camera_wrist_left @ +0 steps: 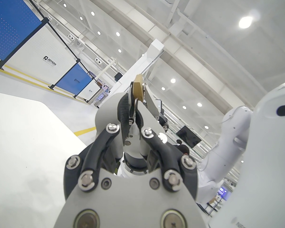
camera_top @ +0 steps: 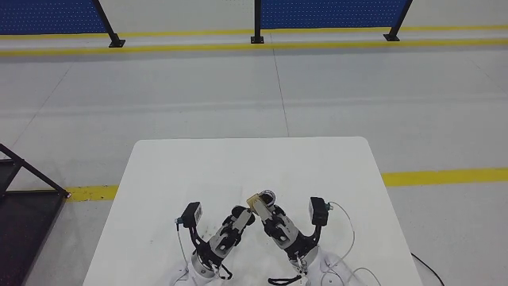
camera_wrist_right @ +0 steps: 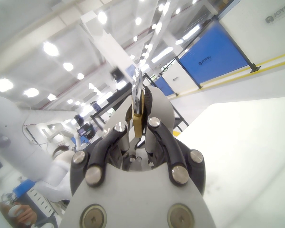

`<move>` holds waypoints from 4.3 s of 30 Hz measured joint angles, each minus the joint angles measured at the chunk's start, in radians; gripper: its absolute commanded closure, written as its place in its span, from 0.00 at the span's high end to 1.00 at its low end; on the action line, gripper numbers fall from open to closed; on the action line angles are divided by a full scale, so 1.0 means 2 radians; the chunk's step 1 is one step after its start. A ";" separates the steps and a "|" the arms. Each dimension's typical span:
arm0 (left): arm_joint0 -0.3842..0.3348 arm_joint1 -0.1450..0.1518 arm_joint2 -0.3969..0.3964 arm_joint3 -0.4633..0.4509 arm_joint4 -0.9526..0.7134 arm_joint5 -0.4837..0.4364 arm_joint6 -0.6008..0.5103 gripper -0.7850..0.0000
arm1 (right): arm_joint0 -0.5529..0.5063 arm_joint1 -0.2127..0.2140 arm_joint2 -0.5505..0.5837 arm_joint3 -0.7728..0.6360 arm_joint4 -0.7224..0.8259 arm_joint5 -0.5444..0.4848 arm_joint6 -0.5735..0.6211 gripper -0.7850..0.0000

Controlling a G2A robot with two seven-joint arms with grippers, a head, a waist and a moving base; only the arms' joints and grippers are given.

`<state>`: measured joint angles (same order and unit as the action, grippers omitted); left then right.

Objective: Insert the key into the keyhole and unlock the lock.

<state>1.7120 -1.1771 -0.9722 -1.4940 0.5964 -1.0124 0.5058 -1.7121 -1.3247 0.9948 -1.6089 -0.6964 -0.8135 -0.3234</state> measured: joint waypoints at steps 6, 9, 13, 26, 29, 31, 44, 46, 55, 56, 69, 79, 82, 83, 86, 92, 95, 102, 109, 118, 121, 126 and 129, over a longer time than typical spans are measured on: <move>-0.002 0.001 0.004 0.002 0.006 0.000 0.009 0.00 | 0.001 0.001 -0.001 0.000 -0.001 0.003 0.002 0.00; -0.003 0.002 0.005 0.003 0.008 0.000 0.013 0.00 | 0.001 0.001 -0.001 -0.001 -0.001 0.005 0.003 0.31; -0.004 0.002 0.007 0.003 0.010 0.000 0.018 0.00 | 0.000 0.002 -0.001 -0.002 -0.004 0.008 0.004 0.44; -0.002 0.008 0.008 0.004 0.014 0.000 0.026 0.00 | -0.014 0.009 0.020 -0.015 -0.009 0.000 0.007 0.27; -0.002 0.010 0.008 0.005 0.016 0.000 0.024 0.00 | -0.019 0.011 0.025 -0.019 -0.011 0.001 0.014 0.17; -0.002 0.011 0.008 0.005 0.016 0.000 0.023 0.00 | -0.021 0.012 0.028 -0.021 -0.011 0.004 0.020 0.13; -0.004 0.014 0.005 0.005 0.033 0.000 0.034 0.00 | -0.022 0.016 0.028 -0.026 -0.003 0.016 0.045 0.00; -0.001 0.014 0.001 0.005 0.050 0.000 0.046 0.00 | -0.022 0.017 0.027 -0.026 -0.002 0.017 0.045 0.00; 0.009 0.006 -0.013 0.002 0.159 0.031 0.123 0.00 | -0.023 0.018 0.025 -0.029 -0.002 0.024 0.048 0.00; 0.009 0.005 -0.013 0.002 0.171 0.039 0.133 0.00 | -0.023 0.019 0.025 -0.030 -0.002 0.024 0.048 0.00; 0.006 -0.006 -0.002 0.020 0.302 0.150 0.255 0.00 | -0.027 0.022 0.026 -0.034 -0.002 0.028 0.050 0.00; -0.003 -0.014 0.011 0.042 0.374 0.270 0.336 0.00 | -0.028 0.024 0.025 -0.037 -0.002 0.033 0.056 0.00; -0.008 -0.016 0.013 0.049 0.388 0.301 0.354 0.00 | -0.028 0.025 0.024 -0.038 -0.004 0.035 0.057 0.00; -0.009 -0.016 0.014 0.051 0.392 0.309 0.358 0.00 | -0.028 0.025 0.024 -0.038 -0.004 0.036 0.057 0.00; -0.013 -0.018 0.012 0.060 0.411 0.352 0.365 0.00 | -0.028 0.025 0.023 -0.039 -0.004 0.036 0.058 0.00; -0.016 -0.020 0.012 0.069 0.438 0.420 0.366 0.00 | -0.029 0.027 0.021 -0.040 -0.006 0.038 0.061 0.00; -0.018 -0.021 0.013 0.071 0.445 0.436 0.372 0.00 | -0.029 0.027 0.021 -0.041 -0.007 0.039 0.062 0.00; -0.021 -0.022 0.009 0.078 0.483 0.498 0.387 0.00 | -0.029 0.029 0.018 -0.041 -0.008 0.041 0.064 0.00; -0.022 -0.023 0.009 0.083 0.498 0.520 0.400 0.00 | -0.029 0.030 0.017 -0.042 -0.007 0.044 0.062 0.00; -0.021 -0.025 0.012 0.081 0.463 0.484 0.406 1.00 | -0.028 0.030 0.017 -0.042 -0.007 0.045 0.050 0.00; -0.017 -0.024 0.014 0.079 0.440 0.438 0.402 1.00 | -0.027 0.031 0.018 -0.040 -0.006 0.045 0.044 0.00; 0.007 -0.012 0.005 0.062 0.377 0.281 0.373 1.00 | -0.021 0.030 0.015 -0.031 -0.008 0.065 0.046 0.00; 0.033 0.003 -0.023 0.042 0.330 0.168 0.311 1.00 | -0.008 0.027 0.003 -0.017 -0.011 0.089 0.066 0.00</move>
<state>1.7773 -1.1706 -1.0185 -1.4105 1.2571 -0.6771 1.1282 -1.7273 -1.2704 1.0009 -1.6439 -0.7186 -0.6359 -0.1922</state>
